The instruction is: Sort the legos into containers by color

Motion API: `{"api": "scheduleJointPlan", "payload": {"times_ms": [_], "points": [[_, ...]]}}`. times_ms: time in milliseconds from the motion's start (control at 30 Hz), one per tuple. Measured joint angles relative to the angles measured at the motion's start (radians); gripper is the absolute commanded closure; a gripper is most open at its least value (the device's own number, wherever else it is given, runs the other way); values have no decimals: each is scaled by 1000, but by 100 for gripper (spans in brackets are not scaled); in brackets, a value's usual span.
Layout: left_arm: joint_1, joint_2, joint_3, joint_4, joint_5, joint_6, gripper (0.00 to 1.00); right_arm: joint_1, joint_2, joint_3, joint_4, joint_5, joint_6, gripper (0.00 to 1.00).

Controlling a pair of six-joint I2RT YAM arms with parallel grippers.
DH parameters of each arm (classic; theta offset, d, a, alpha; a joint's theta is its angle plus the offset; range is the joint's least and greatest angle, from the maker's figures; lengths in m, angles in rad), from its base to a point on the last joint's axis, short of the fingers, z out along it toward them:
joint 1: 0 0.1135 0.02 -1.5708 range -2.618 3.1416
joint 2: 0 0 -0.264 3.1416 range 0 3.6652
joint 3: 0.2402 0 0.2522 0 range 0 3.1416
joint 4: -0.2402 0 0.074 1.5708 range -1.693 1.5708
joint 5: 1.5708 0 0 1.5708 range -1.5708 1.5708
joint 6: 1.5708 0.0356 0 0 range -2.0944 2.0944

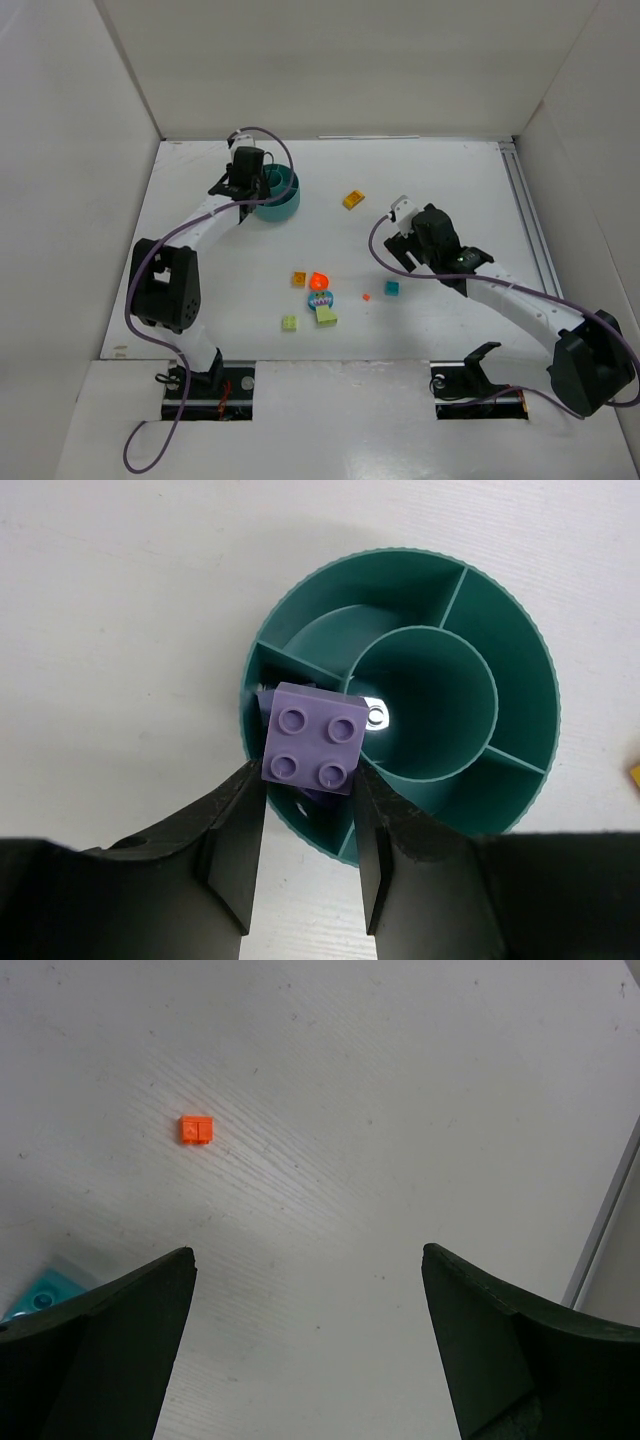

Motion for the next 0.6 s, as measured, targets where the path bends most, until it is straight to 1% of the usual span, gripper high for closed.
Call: {"api": "scheduleJointPlan", "payload": {"times_ms": [33, 67, 133, 167, 200, 233, 267, 333, 467, 600], "points": [[0, 3, 0, -1, 6, 0, 69, 0, 0, 0, 0, 0, 0, 1], [-1, 6, 0, -1, 11, 1, 63, 0, 0, 0, 0, 0, 0, 1], [-1, 8, 1, 0, 19, 4, 58, 0, 0, 0, 0, 0, 0, 1], [-1, 8, 2, -1, 23, 5, 58, 0, 0, 0, 0, 0, 0, 1], [-1, 9, 2, -1, 26, 6, 54, 0, 0, 0, 0, 0, 0, 1], [0, 10, 3, -1, 29, 7, 53, 0, 0, 0, 0, 0, 0, 1], [0, 11, 4, -1, 31, 8, 53, 0, 0, 0, 0, 0, 0, 1], [0, 11, 5, -2, 34, 13, 45, 0, 0, 0, 0, 0, 0, 1], [4, 11, 7, -5, 39, 14, 41, 0, -2, 0, -1, 0, 1, 1], [5, -6, 0, -12, 51, 16, 24, 0, -18, 0, -1, -1, 0, 1]]}}
